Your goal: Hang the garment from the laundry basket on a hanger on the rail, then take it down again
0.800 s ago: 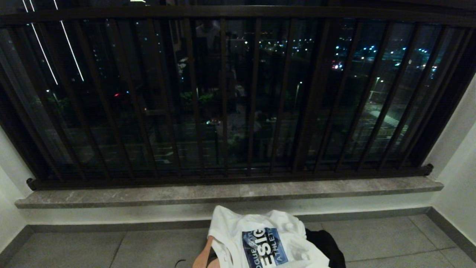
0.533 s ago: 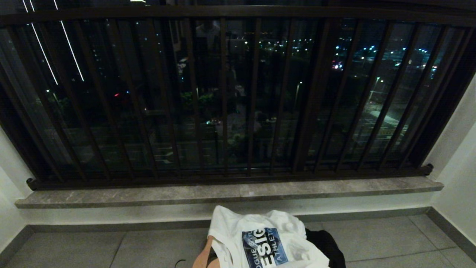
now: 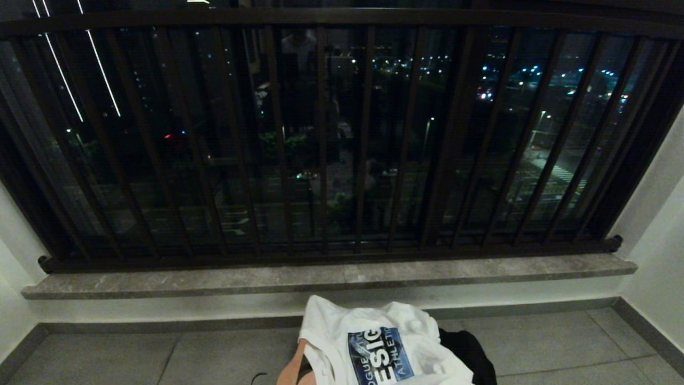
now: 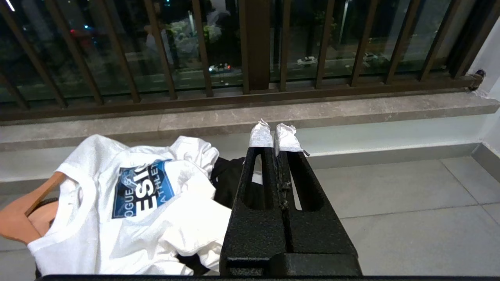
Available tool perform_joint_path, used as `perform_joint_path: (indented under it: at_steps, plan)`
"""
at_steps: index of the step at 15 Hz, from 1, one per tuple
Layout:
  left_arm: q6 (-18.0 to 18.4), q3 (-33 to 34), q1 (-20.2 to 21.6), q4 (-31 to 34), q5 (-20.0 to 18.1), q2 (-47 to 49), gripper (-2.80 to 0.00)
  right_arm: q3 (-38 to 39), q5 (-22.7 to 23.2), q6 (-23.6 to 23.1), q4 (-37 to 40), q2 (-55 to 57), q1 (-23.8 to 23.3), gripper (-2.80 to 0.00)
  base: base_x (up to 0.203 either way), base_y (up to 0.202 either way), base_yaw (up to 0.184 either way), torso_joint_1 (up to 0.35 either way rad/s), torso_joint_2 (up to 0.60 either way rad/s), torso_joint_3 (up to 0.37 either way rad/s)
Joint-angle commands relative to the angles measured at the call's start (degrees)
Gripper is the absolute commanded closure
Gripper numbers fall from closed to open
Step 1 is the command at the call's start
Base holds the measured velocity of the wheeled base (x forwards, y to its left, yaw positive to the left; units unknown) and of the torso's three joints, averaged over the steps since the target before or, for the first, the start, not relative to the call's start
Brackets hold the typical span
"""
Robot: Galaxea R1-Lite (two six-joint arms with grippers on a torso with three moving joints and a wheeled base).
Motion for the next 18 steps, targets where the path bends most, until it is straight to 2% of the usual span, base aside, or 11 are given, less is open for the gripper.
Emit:
perform_joint_path:
  at_steps: [1, 6, 18]
  plan:
    - [0.02, 0.09, 0.02, -0.04, 0.0, -0.07, 0.0, -0.01, -0.01, 0.04, -0.02, 0.05, 0.0, 0.0, 0.0, 0.0, 0.0, 0.0, 0.0, 0.0]
    - [0.02, 0.09, 0.02, -0.04, 0.0, -0.05, 0.0, -0.01, -0.01, 0.04, -0.02, 0.05, 0.0, 0.0, 0.0, 0.0, 0.0, 0.001, 0.0, -0.043]
    - [0.02, 0.09, 0.02, -0.04, 0.0, -0.04, 0.0, -0.01, -0.01, 0.04, 0.07, 0.05, 0.0, 0.0, 0.0, 0.0, 0.0, 0.001, 0.0, -0.19]
